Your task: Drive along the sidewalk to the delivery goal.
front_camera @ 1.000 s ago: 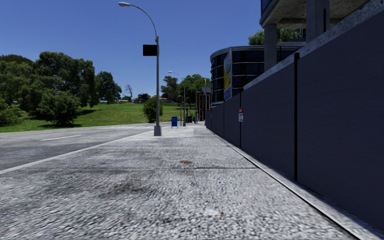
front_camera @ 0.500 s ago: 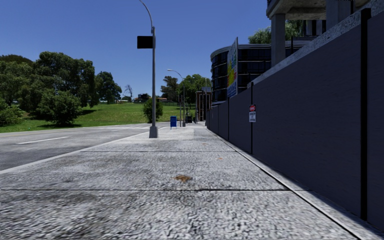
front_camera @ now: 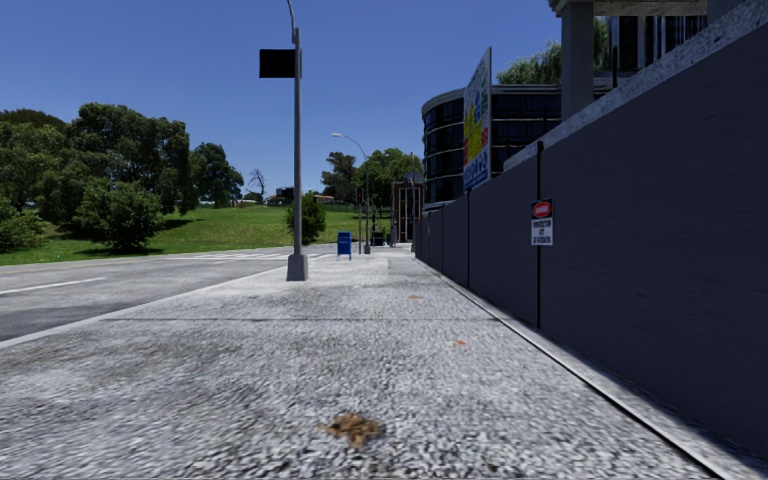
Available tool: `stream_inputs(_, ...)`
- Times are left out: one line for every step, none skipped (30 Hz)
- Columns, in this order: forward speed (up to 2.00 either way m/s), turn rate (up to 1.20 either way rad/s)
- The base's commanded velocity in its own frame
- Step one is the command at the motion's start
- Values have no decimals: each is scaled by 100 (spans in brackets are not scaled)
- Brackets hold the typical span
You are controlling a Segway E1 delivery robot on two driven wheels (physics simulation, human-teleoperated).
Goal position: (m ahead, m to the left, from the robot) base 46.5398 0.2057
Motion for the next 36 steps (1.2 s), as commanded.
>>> stream_inputs(200,0)
stream_inputs(200,0)
stream_inputs(200,0)
stream_inputs(200,0)
stream_inputs(200,0)
stream_inputs(200,0)
stream_inputs(200,0)
stream_inputs(200,0)
stream_inputs(200,0)
stream_inputs(200,0)
stream_inputs(200,0)
stream_inputs(200,0)
stream_inputs(200,0)
stream_inputs(200,0)
stream_inputs(200,0)
stream_inputs(200,0)
stream_inputs(200,0)
stream_inputs(200,0)
stream_inputs(200,0)
stream_inputs(200,0)
stream_inputs(200,0)
stream_inputs(200,0)
stream_inputs(200,0)
stream_inputs(200,0)
stream_inputs(200,0)
stream_inputs(200,0)
stream_inputs(200,0)
stream_inputs(200,0)
stream_inputs(200,0)
stream_inputs(200,0)
stream_inputs(200,0)
stream_inputs(200,0)
stream_inputs(200,0)
stream_inputs(200,0)
stream_inputs(200,0)
stream_inputs(200,0)
